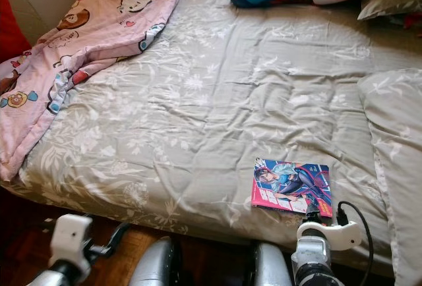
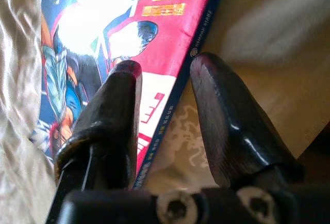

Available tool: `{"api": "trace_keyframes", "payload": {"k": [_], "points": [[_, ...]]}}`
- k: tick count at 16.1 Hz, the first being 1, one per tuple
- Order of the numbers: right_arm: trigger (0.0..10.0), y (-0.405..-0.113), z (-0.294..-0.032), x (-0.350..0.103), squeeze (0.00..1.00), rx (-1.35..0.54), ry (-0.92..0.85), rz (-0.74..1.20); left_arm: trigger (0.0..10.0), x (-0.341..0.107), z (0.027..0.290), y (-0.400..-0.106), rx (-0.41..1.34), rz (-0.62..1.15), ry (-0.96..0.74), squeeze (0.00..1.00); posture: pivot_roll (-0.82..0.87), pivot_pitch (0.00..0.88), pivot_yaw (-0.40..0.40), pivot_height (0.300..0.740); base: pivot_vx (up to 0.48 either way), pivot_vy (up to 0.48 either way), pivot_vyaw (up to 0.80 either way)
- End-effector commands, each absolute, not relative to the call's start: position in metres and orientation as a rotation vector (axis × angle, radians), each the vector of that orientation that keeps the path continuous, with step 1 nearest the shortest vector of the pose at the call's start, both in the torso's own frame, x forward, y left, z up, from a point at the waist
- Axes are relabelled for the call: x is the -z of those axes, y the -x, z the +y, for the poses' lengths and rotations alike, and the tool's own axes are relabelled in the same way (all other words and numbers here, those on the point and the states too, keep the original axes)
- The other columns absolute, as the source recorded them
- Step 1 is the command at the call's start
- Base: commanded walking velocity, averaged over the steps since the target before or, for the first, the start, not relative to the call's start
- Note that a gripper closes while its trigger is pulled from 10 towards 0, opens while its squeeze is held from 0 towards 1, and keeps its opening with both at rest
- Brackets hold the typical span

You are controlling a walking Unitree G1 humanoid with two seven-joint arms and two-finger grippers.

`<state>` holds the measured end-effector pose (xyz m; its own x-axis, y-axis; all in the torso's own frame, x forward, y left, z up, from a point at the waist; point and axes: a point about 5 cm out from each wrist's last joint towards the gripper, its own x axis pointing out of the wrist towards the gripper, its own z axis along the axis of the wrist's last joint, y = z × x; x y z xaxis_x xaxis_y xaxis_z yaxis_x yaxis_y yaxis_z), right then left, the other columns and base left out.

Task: Clean up the room

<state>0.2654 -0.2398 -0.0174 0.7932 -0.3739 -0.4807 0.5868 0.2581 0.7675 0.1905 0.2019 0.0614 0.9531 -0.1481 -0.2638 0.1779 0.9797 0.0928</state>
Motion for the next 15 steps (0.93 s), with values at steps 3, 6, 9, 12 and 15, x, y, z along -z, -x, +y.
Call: {"api": "trace_keyframes", "payload": {"k": [3, 6, 9, 12, 15], "points": [[10.0, -0.263, -0.233, 0.019, 0.0, 0.526, -0.873, 0.293, 10.0, -0.039, 0.203, -0.205, 0.113, 0.303, -0.09, 0.0, 0.12, 0.071, 0.057, 0.634, 0.0, 0.0, 0.0], [10.0, -0.267, -0.221, 0.014, 0.0, 0.311, -0.586, 0.333, 10.0, -0.018, 0.201, -0.228, 0.049, 0.335, -0.011, 0.0, 0.06, 0.0, 0.038, 0.634, 0.0, 0.0, 0.0], [10.0, -0.253, -0.211, 0.026, 0.0, 0.253, -0.483, 0.376, 10.0, 0.005, 0.19, -0.244, 0.026, 0.396, 0.039, 0.0, 0.01, 0.0, 0.027, 0.634, 0.0, 0.0, 0.0], [10.0, -0.239, -0.205, 0.04, 0.0, 0.252, -0.402, 0.48, 10.0, 0.022, 0.191, -0.244, -0.012, 0.478, 0.062, 0.0, -0.01, 0.0, 0.029, 0.654, 0.0, 0.0, 0.0], [10.0, -0.223, -0.197, 0.054, 0.0, 0.221, -0.342, 0.611, 10.0, 0.045, 0.195, -0.226, -0.018, 0.602, 0.029, 0.0, -0.02, 0.0, 0.015, 0.694, 0.0, 0.0, 0.0]]}}
